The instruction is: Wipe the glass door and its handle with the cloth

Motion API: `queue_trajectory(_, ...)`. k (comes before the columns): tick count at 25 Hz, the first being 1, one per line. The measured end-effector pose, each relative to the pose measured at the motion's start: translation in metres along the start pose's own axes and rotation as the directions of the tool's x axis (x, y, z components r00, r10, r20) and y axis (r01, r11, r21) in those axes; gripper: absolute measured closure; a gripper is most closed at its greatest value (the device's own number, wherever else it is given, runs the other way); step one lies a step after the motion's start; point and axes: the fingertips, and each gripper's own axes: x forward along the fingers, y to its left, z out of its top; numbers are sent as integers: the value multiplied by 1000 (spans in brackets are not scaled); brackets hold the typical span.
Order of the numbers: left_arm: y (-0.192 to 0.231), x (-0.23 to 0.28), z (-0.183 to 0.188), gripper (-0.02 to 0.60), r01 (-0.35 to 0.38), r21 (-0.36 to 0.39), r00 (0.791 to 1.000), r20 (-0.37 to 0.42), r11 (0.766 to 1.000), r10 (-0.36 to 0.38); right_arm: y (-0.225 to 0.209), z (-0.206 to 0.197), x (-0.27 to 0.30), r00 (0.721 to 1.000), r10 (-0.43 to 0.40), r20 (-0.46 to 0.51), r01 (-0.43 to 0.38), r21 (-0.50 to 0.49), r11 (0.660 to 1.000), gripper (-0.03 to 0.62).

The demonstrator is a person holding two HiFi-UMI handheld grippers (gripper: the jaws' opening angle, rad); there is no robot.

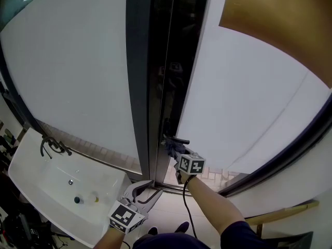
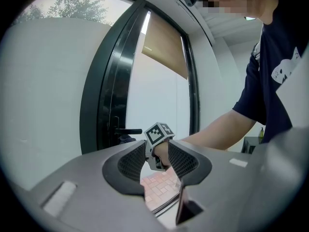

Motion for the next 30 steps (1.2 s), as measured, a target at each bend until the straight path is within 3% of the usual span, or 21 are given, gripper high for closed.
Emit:
queue_trajectory(5,-4,4,2,437,10,4,1000,8,1000,-10,51,22,12,993,114,32,-111,-101,989,448)
queue_trajectory(9,-5,4,4,437,4,0,1000,4,1000,-4,50,33,31,997,68,29,-66,-66,996,448)
queue_trajectory(14,1,4,-1,437,-16,1,1000,-9,1000,16,44,35,36,1000,26,3,-25,-144,989,445)
queue_trajectory(24,-4,3,2,437,-9,-2,1000,-5,1000,9,18,21,28,999,-36,-17,35,-66,997,447)
queue_trajectory(30,-6,1,-3,437,-5,-5,1000,-10,1000,5,-26,-8,14,995,-89,-54,93,71,993,447)
